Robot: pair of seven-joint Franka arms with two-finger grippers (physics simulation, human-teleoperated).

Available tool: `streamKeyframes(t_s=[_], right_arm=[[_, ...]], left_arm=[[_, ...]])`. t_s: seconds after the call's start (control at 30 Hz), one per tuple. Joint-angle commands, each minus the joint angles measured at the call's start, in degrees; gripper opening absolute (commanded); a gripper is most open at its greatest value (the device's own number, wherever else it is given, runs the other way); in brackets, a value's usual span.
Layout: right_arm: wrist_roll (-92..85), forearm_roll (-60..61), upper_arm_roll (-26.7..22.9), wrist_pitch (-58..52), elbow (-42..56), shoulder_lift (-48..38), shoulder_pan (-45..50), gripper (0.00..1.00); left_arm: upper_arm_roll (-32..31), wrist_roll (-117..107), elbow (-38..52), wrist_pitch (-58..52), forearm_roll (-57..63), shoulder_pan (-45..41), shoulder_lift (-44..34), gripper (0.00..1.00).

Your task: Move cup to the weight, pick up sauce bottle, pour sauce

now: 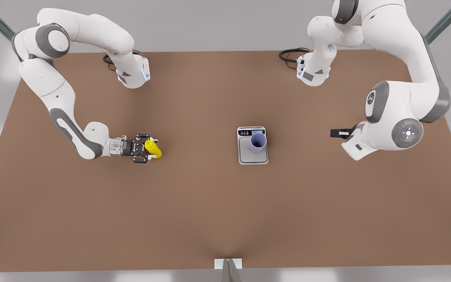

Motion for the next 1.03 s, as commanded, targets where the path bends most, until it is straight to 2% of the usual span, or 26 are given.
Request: streamKeyframes(t_s=[0.0,0.33,0.53,0.63,0.67,0.7,0.77,0.8,0.83,0.87,0.93,1.0], right_arm=[[0.0,0.0,0.0,0.0,0.0,0.0,0.0,1.00],[0.1,-1.0,0.0,-0.1,0.1,-1.4,-0.7,1.00],[0.2,-8.4,-3.4,-0.8,0.4,-2.7,-2.5,1.00],[0.2,-20.6,-10.5,-8.8,11.6,-6.6,-1.6,1.00],[-0.1,-28.0,-10.7,-11.3,18.0,-9.2,-0.6,1.00],[-0.4,-34.6,-12.4,-15.0,25.5,-12.3,3.5,1.00],[-3.0,-44.4,-23.4,-18.5,33.2,-24.4,21.3,1.00],[-13.0,-53.5,-24.1,-18.6,34.0,-29.2,24.3,1.00],[-19.9,-56.2,-29.3,-19.2,33.9,-33.4,30.3,1.00],[-20.8,-58.8,-32.6,-20.9,33.7,-36.5,34.4,1.00],[-20.5,-64.3,-34.4,-19.3,31.6,-41.4,41.0,1.00],[-20.2,-64.4,-32.3,-15.7,28.7,-42.8,41.8,1.00]], left_arm=[[0.0,0.0,0.0,0.0,0.0,0.0,0.0,1.00],[-0.1,-0.4,0.3,-0.1,0.0,0.0,-0.1,1.00],[-0.2,-0.5,0.3,-0.1,-0.2,0.0,0.0,1.00],[-0.3,-0.5,0.4,-0.1,-0.6,-0.1,0.0,1.00],[-0.5,0.0,1.1,0.0,-1.0,-0.1,-1.0,1.00],[-0.8,0.0,3.2,0.0,-1.0,0.0,-1.0,1.00],[-0.3,-0.6,3.5,0.0,-1.0,0.0,-1.8,1.00],[-0.3,-0.9,4.2,-0.7,-0.9,0.0,-2.9,1.00],[-0.2,-0.9,4.1,-1.0,-0.8,0.0,-2.9,1.00],[-0.2,-0.8,4.2,-1.1,-0.8,0.0,-3.0,1.00],[-0.2,-0.6,2.9,-0.2,-0.9,0.0,-5.2,1.00],[-0.2,-0.4,1.9,0.2,-0.9,0.0,-6.5,1.00]])
